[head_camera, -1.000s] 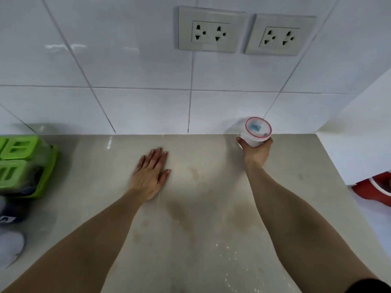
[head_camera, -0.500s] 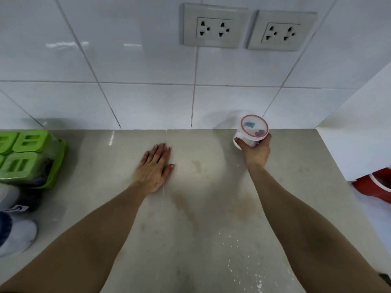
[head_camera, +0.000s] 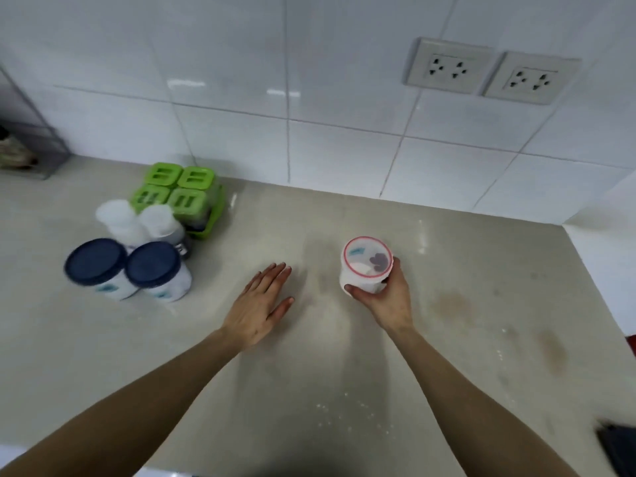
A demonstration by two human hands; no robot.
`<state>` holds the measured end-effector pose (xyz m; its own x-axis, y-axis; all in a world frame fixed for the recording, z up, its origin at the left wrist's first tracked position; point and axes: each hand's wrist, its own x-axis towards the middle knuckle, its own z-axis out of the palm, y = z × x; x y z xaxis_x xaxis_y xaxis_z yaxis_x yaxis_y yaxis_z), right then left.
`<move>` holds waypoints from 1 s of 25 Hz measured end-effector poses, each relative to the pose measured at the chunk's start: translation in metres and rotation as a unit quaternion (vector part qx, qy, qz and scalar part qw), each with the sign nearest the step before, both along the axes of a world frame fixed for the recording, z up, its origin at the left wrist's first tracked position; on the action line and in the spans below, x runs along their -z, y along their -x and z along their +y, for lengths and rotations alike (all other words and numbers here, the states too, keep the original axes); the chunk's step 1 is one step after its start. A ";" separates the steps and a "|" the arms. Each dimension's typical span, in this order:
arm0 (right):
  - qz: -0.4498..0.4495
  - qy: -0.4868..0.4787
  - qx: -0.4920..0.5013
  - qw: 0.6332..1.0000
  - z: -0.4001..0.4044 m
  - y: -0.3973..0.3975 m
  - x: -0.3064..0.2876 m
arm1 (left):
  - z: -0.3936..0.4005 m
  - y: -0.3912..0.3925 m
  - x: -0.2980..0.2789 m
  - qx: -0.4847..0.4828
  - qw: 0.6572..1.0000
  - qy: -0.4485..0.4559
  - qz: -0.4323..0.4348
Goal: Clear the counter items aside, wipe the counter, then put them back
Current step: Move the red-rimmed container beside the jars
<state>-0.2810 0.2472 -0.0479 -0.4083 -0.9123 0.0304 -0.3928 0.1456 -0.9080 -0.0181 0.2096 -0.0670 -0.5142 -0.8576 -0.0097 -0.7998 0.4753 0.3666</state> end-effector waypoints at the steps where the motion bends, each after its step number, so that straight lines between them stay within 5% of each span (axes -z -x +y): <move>1: -0.001 -0.005 -0.027 1.000 0.008 -0.022 0.003 | 0.016 -0.026 0.003 -0.006 1.000 -0.004 -0.003; 14: 0.005 -0.037 -0.209 0.977 0.032 -0.300 0.018 | 0.067 -0.297 0.022 -0.163 0.983 0.005 -0.085; 25: 0.039 -0.045 -0.141 0.988 0.016 -0.397 0.035 | 0.050 -0.335 0.044 -0.161 0.981 0.010 -0.107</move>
<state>0.1159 0.2628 -0.0828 -0.1374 -0.9899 -0.0356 -0.4970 0.1000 -0.8620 0.3173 0.2593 -0.1110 -0.2049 -0.9763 -0.0701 -0.9674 0.1911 0.1665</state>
